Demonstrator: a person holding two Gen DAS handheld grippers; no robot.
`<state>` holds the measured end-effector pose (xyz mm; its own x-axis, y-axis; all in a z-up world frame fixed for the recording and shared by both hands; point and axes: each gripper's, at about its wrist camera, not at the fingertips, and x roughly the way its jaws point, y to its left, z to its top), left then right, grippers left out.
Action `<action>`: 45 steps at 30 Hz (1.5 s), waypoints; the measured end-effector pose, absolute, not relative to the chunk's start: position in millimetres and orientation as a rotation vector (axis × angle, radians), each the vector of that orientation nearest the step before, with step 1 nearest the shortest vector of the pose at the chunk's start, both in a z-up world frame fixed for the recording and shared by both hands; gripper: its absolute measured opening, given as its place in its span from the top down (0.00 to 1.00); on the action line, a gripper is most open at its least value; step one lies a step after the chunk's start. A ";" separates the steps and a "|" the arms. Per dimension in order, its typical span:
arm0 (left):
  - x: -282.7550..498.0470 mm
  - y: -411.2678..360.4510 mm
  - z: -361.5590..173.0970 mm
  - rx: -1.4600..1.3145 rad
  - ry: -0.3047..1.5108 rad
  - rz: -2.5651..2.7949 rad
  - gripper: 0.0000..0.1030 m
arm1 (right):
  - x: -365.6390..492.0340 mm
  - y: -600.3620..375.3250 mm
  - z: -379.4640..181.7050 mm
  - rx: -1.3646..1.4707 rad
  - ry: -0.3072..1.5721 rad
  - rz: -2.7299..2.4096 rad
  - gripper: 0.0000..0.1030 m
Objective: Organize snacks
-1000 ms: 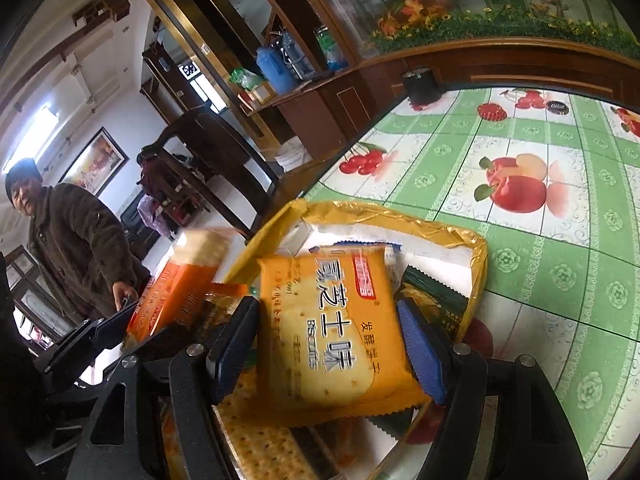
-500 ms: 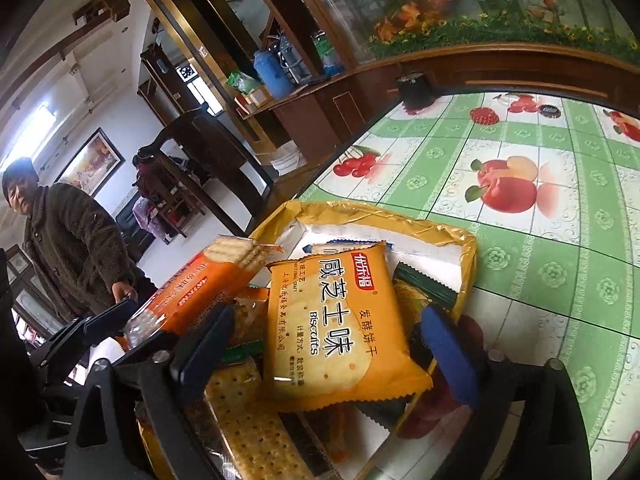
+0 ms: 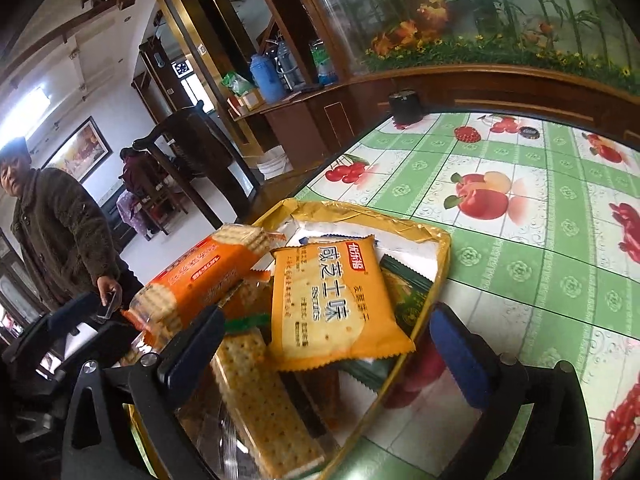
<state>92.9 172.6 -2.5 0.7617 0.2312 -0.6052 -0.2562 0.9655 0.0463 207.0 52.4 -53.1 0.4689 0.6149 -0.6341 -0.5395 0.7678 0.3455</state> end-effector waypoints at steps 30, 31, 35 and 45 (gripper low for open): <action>-4.5 147.5 16.6 -0.074 0.509 0.243 0.19 | 51.0 -8.8 1.8 -0.099 0.543 0.615 0.00; -8.6 147.4 16.6 -0.073 0.504 0.241 0.19 | 47.8 -9.5 1.2 -0.104 0.537 0.615 0.00; -23.0 147.8 18.5 -0.068 0.486 0.239 0.19 | 39.1 -9.4 -1.9 -0.127 0.521 0.635 0.00; -45.3 154.9 20.9 -0.072 0.464 0.265 0.19 | 17.9 -1.8 2.5 -0.168 0.457 0.669 0.00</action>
<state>-45.3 154.9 20.9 0.8606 0.2357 -0.4514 -0.2685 0.9633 -0.0089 17.9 -1.9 2.5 0.6905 0.5586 -0.4596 -0.6312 0.7756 -0.0057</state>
